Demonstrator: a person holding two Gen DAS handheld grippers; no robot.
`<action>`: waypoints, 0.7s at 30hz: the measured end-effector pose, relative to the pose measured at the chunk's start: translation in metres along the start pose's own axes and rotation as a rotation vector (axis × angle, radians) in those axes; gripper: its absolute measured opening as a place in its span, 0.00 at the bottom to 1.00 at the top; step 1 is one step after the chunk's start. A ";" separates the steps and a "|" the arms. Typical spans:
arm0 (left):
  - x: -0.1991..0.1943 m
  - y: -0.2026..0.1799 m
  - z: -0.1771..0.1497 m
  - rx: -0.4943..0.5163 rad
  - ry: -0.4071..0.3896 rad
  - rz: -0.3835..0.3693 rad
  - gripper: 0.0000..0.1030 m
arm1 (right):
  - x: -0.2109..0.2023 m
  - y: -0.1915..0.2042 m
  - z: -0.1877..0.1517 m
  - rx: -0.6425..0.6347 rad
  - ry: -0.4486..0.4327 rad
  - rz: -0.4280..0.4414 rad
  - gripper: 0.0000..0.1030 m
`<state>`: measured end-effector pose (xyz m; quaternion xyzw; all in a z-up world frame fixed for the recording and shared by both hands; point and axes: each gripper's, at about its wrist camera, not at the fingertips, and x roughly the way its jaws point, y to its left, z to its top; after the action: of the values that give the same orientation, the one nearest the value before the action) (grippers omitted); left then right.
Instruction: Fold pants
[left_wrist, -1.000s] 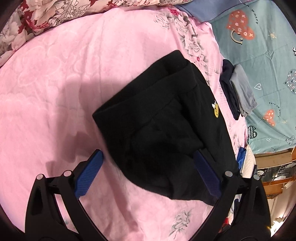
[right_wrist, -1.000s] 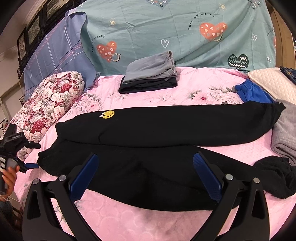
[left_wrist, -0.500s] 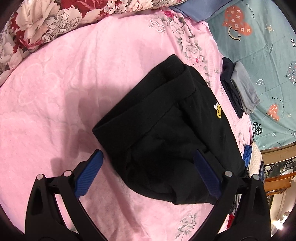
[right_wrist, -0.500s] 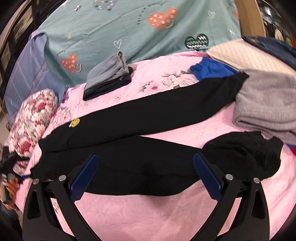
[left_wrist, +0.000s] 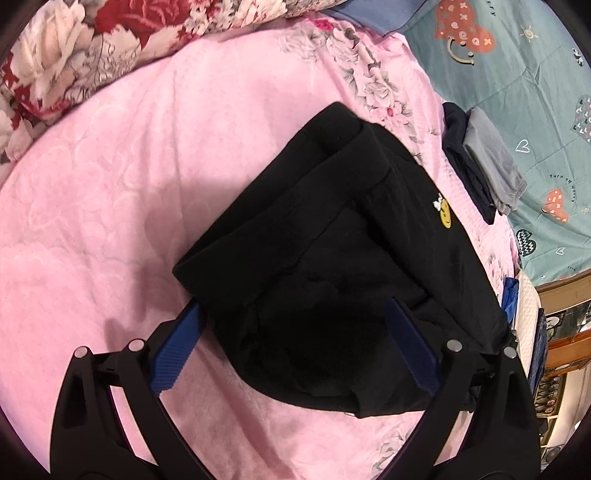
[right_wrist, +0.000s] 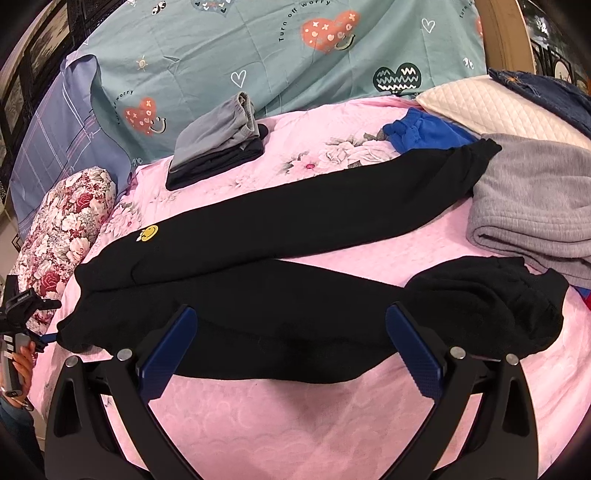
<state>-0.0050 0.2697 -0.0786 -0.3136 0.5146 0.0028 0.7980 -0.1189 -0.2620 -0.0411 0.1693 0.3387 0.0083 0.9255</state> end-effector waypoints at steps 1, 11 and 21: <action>0.000 0.000 -0.001 0.001 -0.009 -0.002 0.90 | 0.000 -0.002 0.000 0.007 0.010 0.003 0.99; -0.014 -0.002 0.000 0.038 -0.063 -0.111 0.14 | -0.034 -0.072 -0.002 0.155 0.030 -0.107 0.99; -0.071 0.000 0.024 -0.020 -0.206 -0.274 0.14 | -0.073 -0.188 -0.031 0.614 0.064 -0.014 0.99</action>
<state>-0.0186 0.3049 -0.0136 -0.3868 0.3825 -0.0685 0.8363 -0.2131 -0.4396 -0.0775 0.4383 0.3557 -0.0956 0.8199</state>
